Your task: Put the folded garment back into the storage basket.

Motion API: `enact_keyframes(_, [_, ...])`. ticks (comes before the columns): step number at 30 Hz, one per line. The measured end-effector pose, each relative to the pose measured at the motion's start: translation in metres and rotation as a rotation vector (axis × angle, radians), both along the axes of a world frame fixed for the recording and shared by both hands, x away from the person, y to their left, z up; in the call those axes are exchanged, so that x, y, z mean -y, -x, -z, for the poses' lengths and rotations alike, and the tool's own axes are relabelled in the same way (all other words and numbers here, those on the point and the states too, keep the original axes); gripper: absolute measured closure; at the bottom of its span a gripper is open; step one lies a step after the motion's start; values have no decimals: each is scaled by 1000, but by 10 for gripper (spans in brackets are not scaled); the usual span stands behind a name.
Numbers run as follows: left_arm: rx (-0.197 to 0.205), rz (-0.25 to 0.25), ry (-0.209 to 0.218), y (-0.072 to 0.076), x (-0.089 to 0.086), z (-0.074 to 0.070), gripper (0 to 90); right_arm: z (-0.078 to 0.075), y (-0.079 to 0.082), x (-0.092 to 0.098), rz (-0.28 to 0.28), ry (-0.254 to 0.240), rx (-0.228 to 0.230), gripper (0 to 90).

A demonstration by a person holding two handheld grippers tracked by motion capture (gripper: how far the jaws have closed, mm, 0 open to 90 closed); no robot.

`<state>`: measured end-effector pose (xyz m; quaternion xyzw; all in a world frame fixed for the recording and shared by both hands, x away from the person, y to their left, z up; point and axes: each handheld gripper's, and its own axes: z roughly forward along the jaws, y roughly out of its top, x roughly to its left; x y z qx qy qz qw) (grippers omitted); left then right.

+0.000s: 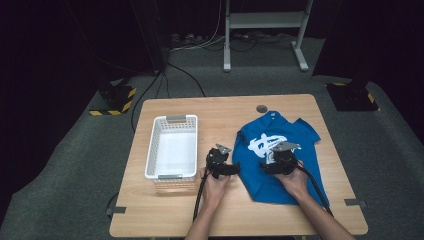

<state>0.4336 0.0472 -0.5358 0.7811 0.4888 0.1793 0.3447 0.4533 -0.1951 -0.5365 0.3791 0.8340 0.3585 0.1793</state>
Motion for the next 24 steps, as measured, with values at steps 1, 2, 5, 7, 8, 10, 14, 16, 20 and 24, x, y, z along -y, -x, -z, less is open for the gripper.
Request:
enact_keyframes(1, [2,1,-8,0,0,0,192,1,2,-3,-18,17,5,180])
enact_keyframes(2, [3,-4,-19,-1,-1,0,192,1,3,-5,-25,22,12,183])
enact_keyframes(5, [5,-37,-44,-4,-6,0,195,3,-3,-2,1,8,22,180])
enact_keyframes(7, [-2,-51,-40,-6,-12,-1,195,3,-10,3,50,-2,8,178])
enact_keyframes(8, [-7,-56,-30,-6,-14,-1,195,3,-13,5,68,-2,9,178])
enact_keyframes(10, [-18,-56,-1,-6,-15,-2,191,2,-15,7,83,-2,4,184])
enact_keyframes(14, [-22,-20,45,-1,-13,-1,184,-1,-1,2,14,-16,9,184])
enact_keyframes(16, [-14,-13,16,0,-11,-1,186,-2,4,-4,-26,8,7,184])
enact_keyframes(20, [-3,-36,-34,-2,-14,0,188,2,-1,-4,-12,6,6,169])
enact_keyframes(24, [-5,-59,-26,-6,-14,-1,189,3,-16,5,58,-6,-1,167])
